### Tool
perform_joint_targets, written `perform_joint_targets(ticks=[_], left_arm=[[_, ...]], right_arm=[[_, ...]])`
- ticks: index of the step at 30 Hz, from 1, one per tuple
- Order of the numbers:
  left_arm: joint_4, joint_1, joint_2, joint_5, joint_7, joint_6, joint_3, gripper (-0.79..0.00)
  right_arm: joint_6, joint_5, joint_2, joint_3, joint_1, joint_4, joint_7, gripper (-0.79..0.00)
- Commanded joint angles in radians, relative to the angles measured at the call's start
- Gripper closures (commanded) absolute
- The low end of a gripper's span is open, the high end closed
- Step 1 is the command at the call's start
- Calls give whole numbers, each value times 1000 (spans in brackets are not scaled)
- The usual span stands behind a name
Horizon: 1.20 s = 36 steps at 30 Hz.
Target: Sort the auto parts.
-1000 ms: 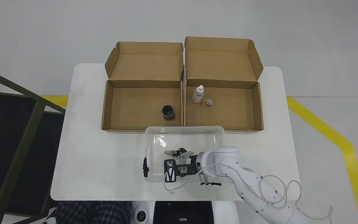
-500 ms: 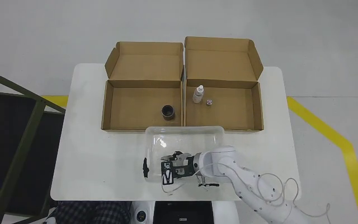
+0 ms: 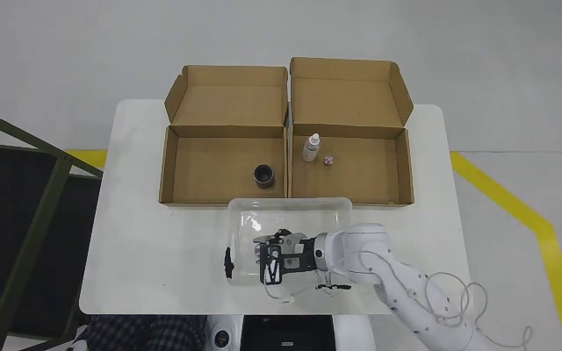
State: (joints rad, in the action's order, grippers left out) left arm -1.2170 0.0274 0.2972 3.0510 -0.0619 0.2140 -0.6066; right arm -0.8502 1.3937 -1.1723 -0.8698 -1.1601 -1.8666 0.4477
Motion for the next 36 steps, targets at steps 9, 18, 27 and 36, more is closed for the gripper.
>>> perform_joint_targets(ticks=[9,18,27,36], left_arm=[[0,0,0,0,0,0,0,-785],[0,0,0,0,0,0,0,-785],[0,0,0,0,0,0,0,-785],[0,0,0,0,0,0,0,-785]], right_arm=[[15,-93,22,-108,-47,-110,-19,0],[10,-175,44,-225,-88,-188,-45,0],[10,-278,63,-350,-131,-224,-92,0],[4,-364,78,-450,-161,-226,-138,0]])
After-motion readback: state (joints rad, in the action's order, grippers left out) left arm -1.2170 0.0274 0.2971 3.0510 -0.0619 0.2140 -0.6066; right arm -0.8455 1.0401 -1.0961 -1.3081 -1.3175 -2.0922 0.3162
